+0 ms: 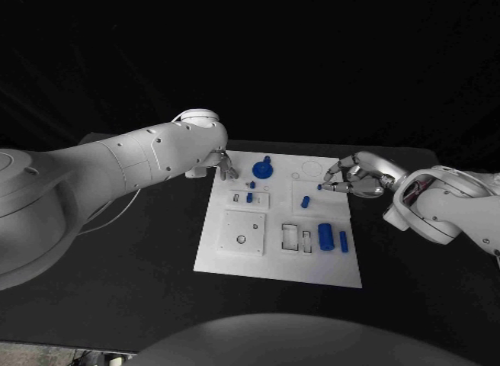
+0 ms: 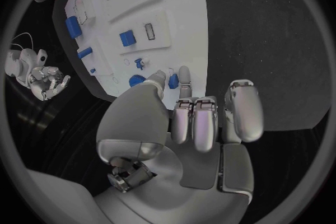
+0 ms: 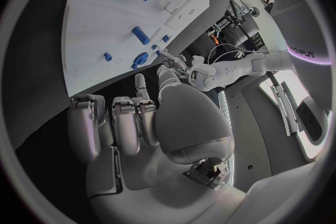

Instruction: Assemble the parts on the task board

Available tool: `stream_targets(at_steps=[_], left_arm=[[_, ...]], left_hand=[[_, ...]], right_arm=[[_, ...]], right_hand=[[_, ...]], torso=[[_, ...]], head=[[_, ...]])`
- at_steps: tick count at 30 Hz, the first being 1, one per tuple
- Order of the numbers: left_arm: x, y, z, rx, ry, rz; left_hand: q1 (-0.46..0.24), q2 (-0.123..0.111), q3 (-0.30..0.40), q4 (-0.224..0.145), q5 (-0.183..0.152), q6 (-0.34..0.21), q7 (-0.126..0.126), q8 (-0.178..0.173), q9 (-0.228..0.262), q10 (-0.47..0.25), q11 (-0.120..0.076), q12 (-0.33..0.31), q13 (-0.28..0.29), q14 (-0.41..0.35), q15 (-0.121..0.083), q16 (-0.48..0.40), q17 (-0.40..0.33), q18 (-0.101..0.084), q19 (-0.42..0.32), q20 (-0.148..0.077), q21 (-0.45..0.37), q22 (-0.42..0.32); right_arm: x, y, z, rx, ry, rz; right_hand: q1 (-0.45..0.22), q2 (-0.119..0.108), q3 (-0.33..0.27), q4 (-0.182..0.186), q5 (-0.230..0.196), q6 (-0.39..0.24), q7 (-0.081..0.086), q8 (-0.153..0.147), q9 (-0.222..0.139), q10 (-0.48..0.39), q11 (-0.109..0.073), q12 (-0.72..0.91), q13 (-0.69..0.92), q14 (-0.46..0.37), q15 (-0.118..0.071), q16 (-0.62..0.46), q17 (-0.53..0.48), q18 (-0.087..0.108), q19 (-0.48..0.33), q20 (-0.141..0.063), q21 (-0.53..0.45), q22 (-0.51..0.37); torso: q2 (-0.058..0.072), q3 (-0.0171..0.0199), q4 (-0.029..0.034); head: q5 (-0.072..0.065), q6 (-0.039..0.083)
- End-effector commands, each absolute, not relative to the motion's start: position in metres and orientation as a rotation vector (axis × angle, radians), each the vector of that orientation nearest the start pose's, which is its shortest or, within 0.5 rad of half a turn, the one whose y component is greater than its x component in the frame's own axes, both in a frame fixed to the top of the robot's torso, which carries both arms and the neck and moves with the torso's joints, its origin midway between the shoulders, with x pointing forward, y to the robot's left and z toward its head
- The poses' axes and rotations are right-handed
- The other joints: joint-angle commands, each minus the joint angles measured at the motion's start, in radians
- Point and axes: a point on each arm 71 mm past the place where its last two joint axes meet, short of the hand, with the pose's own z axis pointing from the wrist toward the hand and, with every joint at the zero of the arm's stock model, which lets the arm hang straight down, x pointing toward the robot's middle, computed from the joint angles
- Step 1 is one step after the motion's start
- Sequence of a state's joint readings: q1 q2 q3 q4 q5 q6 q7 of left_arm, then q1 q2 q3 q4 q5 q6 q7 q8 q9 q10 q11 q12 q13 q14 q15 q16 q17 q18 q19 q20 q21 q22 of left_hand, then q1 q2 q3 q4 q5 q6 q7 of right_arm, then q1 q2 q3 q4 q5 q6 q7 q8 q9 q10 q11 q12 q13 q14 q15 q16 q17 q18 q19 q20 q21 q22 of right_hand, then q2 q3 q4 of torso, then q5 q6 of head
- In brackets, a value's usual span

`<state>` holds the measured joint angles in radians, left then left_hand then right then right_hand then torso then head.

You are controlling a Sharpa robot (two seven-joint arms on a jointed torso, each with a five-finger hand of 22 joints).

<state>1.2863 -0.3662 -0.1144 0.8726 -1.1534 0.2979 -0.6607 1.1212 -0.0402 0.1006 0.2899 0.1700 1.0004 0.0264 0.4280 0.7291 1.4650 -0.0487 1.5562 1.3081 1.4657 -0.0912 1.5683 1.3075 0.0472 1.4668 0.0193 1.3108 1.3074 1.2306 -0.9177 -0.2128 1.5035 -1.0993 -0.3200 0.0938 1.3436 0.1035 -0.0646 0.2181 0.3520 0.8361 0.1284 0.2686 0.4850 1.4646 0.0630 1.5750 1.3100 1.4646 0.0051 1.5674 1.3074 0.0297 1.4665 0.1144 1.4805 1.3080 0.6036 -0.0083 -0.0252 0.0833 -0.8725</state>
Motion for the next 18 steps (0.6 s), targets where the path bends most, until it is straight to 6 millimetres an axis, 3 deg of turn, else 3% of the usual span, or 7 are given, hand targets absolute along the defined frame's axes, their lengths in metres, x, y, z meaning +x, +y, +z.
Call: stream_targets(at_steps=[1, 5, 9, 12, 18], left_arm=[[0.575, 0.173, -0.234, -0.156, 2.370, 0.092], [0.574, 0.175, -0.234, -0.152, 2.372, 0.090], [0.572, 0.178, -0.231, -0.141, 2.401, 0.082], [0.572, 0.179, -0.227, -0.140, 2.435, 0.068], [0.576, 0.182, -0.215, -0.144, 2.504, 0.072]], left_hand=[[-0.018, -0.001, -0.015, 0.000, -0.015, 0.013, -0.002, 0.013, 0.011, 0.096, 0.000, 0.002, 0.248, 0.105, -0.006, 0.002, 0.263, 0.004, 0.015, -0.003, 0.000, 0.195], [-0.040, -0.002, -0.033, 0.002, -0.026, 0.017, -0.007, 0.031, 0.034, 0.097, -0.004, 0.002, 0.248, 0.105, -0.009, 0.002, 0.263, 0.004, 0.016, -0.005, 0.000, 0.195], [-0.072, -0.007, -0.075, 0.001, 0.009, 0.008, -0.014, 0.074, 0.098, 0.096, -0.009, 0.001, 0.247, 0.105, -0.013, 0.002, 0.263, 0.005, 0.015, -0.009, -0.002, 0.195], [-0.072, -0.001, -0.100, 0.001, 0.015, -0.015, -0.015, 0.101, 0.147, 0.094, -0.010, -0.001, 0.244, 0.105, -0.014, 0.002, 0.263, 0.006, 0.013, -0.010, -0.009, 0.193], [-0.066, 0.011, -0.121, 0.001, 0.031, -0.039, -0.012, 0.111, 0.181, 0.087, -0.006, -0.012, 0.233, 0.105, -0.010, 0.002, 0.263, 0.008, 0.004, -0.008, -0.026, 0.190]], right_arm=[[0.465, -0.242, -0.231, 0.060, 1.835, 0.831], [0.465, -0.242, -0.232, 0.060, 1.835, 0.831], [0.465, -0.242, -0.232, 0.061, 1.836, 0.829], [0.465, -0.242, -0.232, 0.062, 1.836, 0.829], [0.465, -0.241, -0.232, 0.061, 1.839, 0.830]], right_hand=[[-0.010, 0.000, -0.003, 0.006, -0.007, 0.005, 0.005, -0.004, -0.002, 0.106, 0.000, -0.004, 0.261, 0.106, -0.001, 0.003, 0.263, -0.002, 0.032, -0.002, -0.003, 0.226], [-0.010, 0.000, -0.003, 0.006, -0.007, 0.005, 0.005, -0.004, -0.002, 0.106, 0.000, -0.004, 0.261, 0.106, -0.001, 0.003, 0.263, -0.002, 0.032, -0.002, -0.003, 0.226], [-0.010, 0.000, -0.003, 0.006, -0.007, 0.005, 0.005, -0.004, -0.002, 0.106, 0.000, -0.004, 0.261, 0.106, -0.001, 0.003, 0.263, -0.002, 0.032, -0.002, -0.003, 0.226], [-0.010, -0.001, -0.003, 0.007, -0.010, 0.007, 0.005, -0.004, -0.002, 0.106, 0.000, -0.004, 0.261, 0.106, -0.001, 0.003, 0.263, -0.002, 0.032, -0.001, -0.003, 0.226], [-0.012, -0.002, -0.004, 0.008, -0.014, 0.007, 0.006, -0.004, -0.002, 0.106, 0.001, -0.004, 0.261, 0.106, -0.001, 0.003, 0.263, -0.002, 0.033, -0.001, -0.003, 0.226]], torso=[[0.000, -0.0003, -0.0002], [0.001, -0.0003, -0.0003], [0.000, -0.0001, -0.0008], [0.001, 0.0006, -0.0024], [0.006, -0.0016, -0.0062]], head=[[0.001, 0.000], [-0.001, 0.000], [-0.004, 0.000], [-0.004, 0.000], [-0.008, 0.000]])
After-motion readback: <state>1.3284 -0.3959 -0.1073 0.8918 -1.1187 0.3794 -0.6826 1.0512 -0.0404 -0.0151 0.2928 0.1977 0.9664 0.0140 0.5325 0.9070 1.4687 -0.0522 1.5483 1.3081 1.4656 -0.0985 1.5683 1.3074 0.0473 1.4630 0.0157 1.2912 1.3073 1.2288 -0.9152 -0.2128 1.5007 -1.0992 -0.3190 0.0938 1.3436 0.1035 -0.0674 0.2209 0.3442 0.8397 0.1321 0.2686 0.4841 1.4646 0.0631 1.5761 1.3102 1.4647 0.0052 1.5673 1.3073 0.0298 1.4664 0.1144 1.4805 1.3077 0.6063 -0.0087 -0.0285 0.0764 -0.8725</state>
